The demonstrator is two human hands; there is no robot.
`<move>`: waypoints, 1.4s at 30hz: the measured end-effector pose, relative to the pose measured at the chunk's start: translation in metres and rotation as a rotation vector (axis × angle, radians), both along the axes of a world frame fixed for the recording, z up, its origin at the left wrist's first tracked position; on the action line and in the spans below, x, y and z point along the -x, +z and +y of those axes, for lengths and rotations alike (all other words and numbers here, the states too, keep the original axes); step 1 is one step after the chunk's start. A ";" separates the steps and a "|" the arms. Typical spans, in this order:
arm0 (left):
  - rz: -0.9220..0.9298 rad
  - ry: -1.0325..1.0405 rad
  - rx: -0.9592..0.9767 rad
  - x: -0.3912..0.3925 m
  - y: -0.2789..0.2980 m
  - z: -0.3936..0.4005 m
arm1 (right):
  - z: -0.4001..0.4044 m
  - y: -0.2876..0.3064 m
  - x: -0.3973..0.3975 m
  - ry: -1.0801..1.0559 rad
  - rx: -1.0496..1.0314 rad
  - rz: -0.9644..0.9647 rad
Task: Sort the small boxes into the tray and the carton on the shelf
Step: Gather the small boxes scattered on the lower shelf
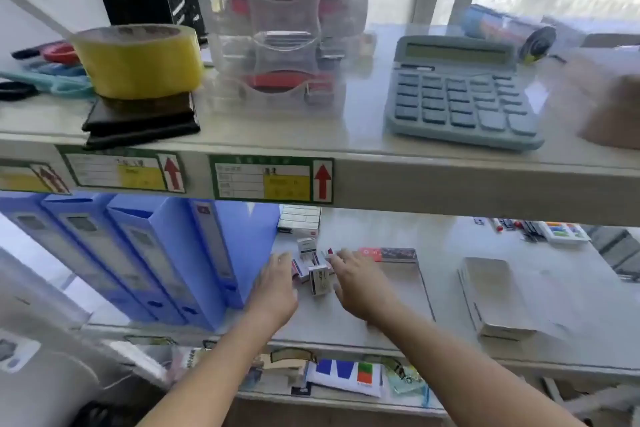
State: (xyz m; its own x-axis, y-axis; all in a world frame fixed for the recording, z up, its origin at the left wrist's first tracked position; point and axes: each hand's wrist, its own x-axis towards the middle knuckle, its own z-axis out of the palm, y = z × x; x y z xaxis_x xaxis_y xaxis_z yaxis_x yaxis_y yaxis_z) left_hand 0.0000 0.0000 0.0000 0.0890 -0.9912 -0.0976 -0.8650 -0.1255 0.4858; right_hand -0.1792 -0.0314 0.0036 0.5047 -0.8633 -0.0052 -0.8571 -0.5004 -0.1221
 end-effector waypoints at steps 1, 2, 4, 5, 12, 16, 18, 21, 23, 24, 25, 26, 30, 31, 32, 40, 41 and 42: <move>-0.007 -0.003 0.012 -0.001 -0.004 -0.010 | -0.012 -0.005 -0.005 -0.007 0.011 0.037; 0.007 0.012 0.027 -0.003 -0.007 -0.017 | -0.022 -0.007 -0.009 -0.032 0.035 0.044; 0.030 -0.010 0.012 -0.003 -0.015 -0.032 | -0.040 -0.012 -0.015 -0.056 0.008 0.097; 0.047 -0.020 0.007 -0.003 -0.019 -0.038 | -0.048 -0.014 -0.018 -0.054 -0.018 0.117; 0.115 -0.064 0.046 -0.011 -0.035 -0.047 | -0.062 -0.021 -0.031 -0.092 -0.129 0.050; 0.164 -0.048 0.135 -0.016 -0.031 -0.045 | -0.054 -0.019 -0.028 -0.152 -0.153 -0.086; 0.173 -0.049 0.173 -0.017 -0.024 -0.043 | -0.049 -0.012 -0.025 -0.155 -0.122 -0.132; 0.184 -0.037 0.233 -0.015 -0.011 -0.038 | -0.039 0.002 -0.014 -0.161 -0.039 -0.239; 0.223 -0.002 0.258 -0.006 0.000 -0.033 | -0.030 0.012 -0.001 -0.162 0.035 -0.307; 0.246 0.001 0.261 0.002 0.006 -0.030 | -0.025 0.017 0.010 -0.181 0.054 -0.337; 0.259 -0.016 0.274 0.013 0.012 -0.027 | -0.020 0.021 0.022 -0.202 0.074 -0.368; 0.273 -0.049 0.284 0.026 0.017 -0.024 | -0.014 0.025 0.036 -0.228 0.083 -0.391; 0.392 -0.221 0.320 0.090 0.029 -0.019 | 0.003 0.021 0.117 -0.356 0.091 -0.432; 0.410 -0.252 0.323 0.107 0.029 -0.019 | 0.009 0.019 0.139 -0.409 0.076 -0.437; 0.427 -0.285 0.321 0.126 0.028 -0.019 | 0.016 0.017 0.161 -0.467 0.065 -0.433; 0.466 -0.550 0.183 0.256 0.013 -0.011 | 0.058 -0.007 0.261 -0.699 0.041 -0.276; 0.456 -0.562 0.165 0.266 0.010 -0.011 | 0.059 -0.009 0.265 -0.706 0.043 -0.285; 0.439 -0.571 0.155 0.275 0.006 -0.011 | 0.059 -0.009 0.268 -0.712 0.050 -0.290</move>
